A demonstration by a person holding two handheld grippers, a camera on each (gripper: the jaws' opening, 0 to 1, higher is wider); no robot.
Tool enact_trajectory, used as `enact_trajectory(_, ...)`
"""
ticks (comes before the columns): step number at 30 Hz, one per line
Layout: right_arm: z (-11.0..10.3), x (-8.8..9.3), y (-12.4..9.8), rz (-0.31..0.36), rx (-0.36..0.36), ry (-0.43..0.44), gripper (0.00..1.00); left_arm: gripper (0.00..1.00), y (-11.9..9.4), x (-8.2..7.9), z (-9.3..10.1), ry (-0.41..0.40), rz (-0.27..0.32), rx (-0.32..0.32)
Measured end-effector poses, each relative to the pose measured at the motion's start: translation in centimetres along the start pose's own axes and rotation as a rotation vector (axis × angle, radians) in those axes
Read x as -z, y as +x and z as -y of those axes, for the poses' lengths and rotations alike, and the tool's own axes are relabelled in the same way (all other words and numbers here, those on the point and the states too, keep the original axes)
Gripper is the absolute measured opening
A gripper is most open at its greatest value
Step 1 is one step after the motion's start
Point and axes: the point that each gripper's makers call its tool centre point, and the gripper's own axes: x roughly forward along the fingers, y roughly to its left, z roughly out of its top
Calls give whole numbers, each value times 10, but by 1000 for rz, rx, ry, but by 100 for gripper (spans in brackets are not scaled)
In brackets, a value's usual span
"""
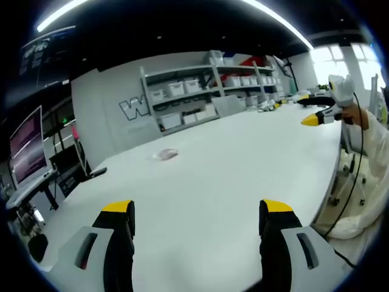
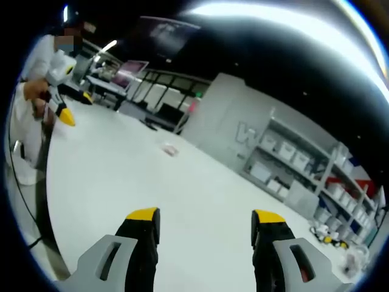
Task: Open the resealable bag by pulling the two sides of the seal apart until the entire bag opening is separated and visibly accessible.
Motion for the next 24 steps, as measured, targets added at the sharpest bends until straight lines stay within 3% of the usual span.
enact_trajectory(24, -2, -1, 5, -7, 1, -47, 60, 83, 0, 2, 0, -2, -5, 3)
